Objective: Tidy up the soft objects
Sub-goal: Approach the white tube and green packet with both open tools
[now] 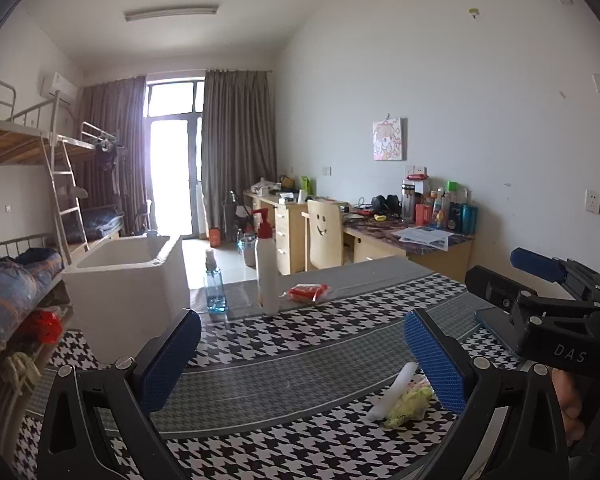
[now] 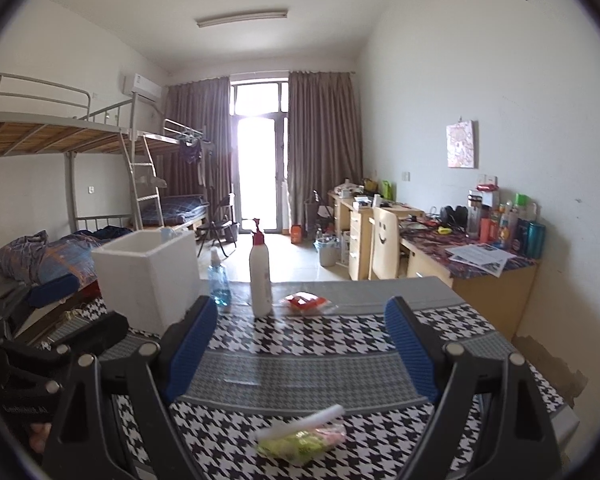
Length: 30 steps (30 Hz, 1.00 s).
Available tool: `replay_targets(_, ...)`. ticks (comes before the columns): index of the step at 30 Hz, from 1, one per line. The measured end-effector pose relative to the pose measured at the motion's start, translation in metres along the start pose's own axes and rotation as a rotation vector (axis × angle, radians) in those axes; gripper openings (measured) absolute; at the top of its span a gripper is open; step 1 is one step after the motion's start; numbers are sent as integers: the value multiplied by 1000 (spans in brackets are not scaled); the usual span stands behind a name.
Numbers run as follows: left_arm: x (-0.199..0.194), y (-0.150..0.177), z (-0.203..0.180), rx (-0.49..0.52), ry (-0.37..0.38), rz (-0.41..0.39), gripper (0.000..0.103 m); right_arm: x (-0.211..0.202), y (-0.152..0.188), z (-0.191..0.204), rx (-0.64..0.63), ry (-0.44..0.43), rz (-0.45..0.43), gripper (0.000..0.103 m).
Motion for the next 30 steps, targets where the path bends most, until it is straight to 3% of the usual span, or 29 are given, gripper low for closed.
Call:
replay_targets(23, 32, 34, -24, -7, 75, 157, 102, -4, 51, -37, 79, 84, 104, 89)
replay_targets(30, 43, 45, -33, 14, 82, 198, 102, -3, 59, -42, 109, 54, 148, 89)
Point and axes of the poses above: each gripper's, at about its wrist camera, not at the fingertips, and x roughly the way its jaws point, z to its left, y to its underside, the point moved 5 cm from there along x, roughly the way its jaws point, and after that the axes turned 10 degrees about -y, right-handed, at the moved point
